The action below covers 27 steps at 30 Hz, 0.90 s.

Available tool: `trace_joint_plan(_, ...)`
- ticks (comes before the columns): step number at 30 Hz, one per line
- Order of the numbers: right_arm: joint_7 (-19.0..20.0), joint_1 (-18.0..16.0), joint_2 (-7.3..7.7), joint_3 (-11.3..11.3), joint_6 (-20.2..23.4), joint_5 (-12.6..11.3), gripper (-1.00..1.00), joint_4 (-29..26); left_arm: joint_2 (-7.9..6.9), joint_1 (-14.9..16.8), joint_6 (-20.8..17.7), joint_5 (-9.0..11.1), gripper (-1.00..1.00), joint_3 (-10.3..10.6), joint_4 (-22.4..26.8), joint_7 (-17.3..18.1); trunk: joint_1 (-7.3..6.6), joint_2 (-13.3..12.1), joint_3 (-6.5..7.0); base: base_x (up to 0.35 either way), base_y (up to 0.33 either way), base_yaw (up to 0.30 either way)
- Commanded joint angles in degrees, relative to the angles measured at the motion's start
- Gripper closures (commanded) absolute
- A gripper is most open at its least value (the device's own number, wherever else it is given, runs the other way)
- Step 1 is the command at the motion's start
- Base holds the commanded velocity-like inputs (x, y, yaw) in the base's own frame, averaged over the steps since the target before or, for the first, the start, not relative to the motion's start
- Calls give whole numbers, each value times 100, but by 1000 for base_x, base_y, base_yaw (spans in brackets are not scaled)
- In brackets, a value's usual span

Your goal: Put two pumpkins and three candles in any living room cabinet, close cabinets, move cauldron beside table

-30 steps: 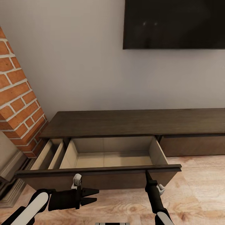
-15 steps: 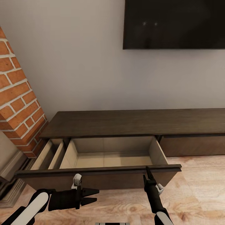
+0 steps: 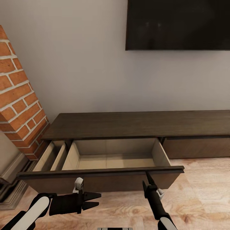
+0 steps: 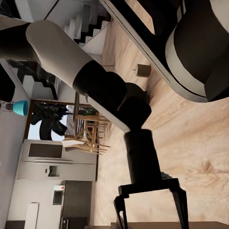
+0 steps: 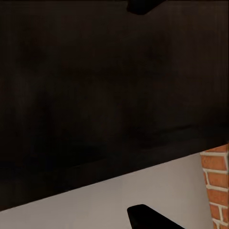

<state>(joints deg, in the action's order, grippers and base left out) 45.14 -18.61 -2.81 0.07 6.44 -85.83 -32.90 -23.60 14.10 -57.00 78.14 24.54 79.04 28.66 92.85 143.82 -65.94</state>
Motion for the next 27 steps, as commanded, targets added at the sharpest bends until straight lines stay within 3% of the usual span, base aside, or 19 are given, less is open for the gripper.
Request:
trace_joint_plan(1, -36, -3, 0, 1, 100, -62, -100, 4, -4, 5, -5, -15, -100, 8, -2, 33, -1, 2, -4, -3, 0, 0)
trace_joint_plan(9, -184, -3, 3, -8, 661, -80, -100, 11, -4, 5, -9, -9, -100, 7, -2, 34, -1, 2, -4, -1, 0, 0)
trace_joint_plan(19, -695, -3, 71, -49, 1323, -98, -100, 17, -4, 5, -13, 5, -100, 1, -2, 42, -1, 2, -4, 0, 0, 0)
trace_joint_plan(23, -745, -1, 166, -34, 2299, -55, -100, 24, -11, 5, -13, 15, -100, -1, -2, 43, -1, 2, -4, 0, 0, 0)
trace_joint_plan(27, -744, 14, 427, 3, 2666, -33, -100, 18, -18, 5, -13, 23, -100, -1, -2, 43, -1, 2, -4, 0, 0, 0)
